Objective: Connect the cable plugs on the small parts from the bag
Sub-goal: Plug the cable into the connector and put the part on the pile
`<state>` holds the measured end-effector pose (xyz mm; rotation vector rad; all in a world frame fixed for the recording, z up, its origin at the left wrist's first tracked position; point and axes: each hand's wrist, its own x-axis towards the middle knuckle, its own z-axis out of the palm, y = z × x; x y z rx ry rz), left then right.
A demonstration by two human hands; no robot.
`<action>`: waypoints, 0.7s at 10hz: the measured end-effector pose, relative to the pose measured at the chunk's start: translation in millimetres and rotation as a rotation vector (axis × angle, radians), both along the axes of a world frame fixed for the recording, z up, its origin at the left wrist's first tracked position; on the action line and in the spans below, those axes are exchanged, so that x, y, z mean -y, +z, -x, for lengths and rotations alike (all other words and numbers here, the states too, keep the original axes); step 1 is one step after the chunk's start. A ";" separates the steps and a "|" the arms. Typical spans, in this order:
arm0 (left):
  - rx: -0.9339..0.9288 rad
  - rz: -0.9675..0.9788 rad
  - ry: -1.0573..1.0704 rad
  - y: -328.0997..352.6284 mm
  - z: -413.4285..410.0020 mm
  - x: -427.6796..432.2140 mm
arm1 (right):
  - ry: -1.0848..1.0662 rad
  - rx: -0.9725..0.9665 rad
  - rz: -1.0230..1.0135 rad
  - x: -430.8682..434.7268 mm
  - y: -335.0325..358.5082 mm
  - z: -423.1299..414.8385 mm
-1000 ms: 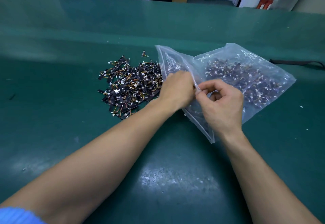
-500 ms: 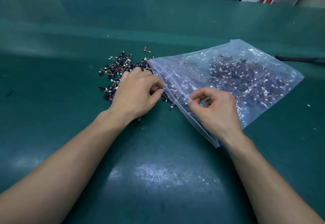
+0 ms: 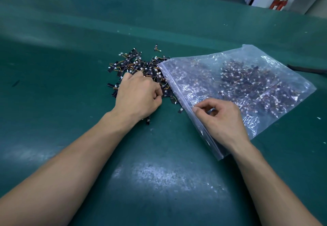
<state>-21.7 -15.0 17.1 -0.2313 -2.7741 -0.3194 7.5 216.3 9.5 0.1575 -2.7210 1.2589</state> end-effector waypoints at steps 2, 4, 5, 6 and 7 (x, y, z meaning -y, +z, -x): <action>-0.002 -0.005 -0.015 -3.3 0.7 2.0 | 0.000 0.000 -0.007 -0.6 0.1 0.0; -0.011 0.004 -0.022 -2.6 1.0 -0.4 | 0.010 0.003 0.001 -1.2 -0.1 -0.5; -0.026 0.017 -0.019 -0.1 0.6 -1.2 | 0.008 0.006 0.012 -1.4 -0.3 -0.5; -0.073 -0.010 -0.007 2.0 -0.8 -1.6 | 0.006 0.007 0.021 -1.1 0.2 -0.4; -0.107 -0.092 0.009 4.0 -1.9 -2.0 | 0.004 0.002 0.031 -1.0 0.3 -0.2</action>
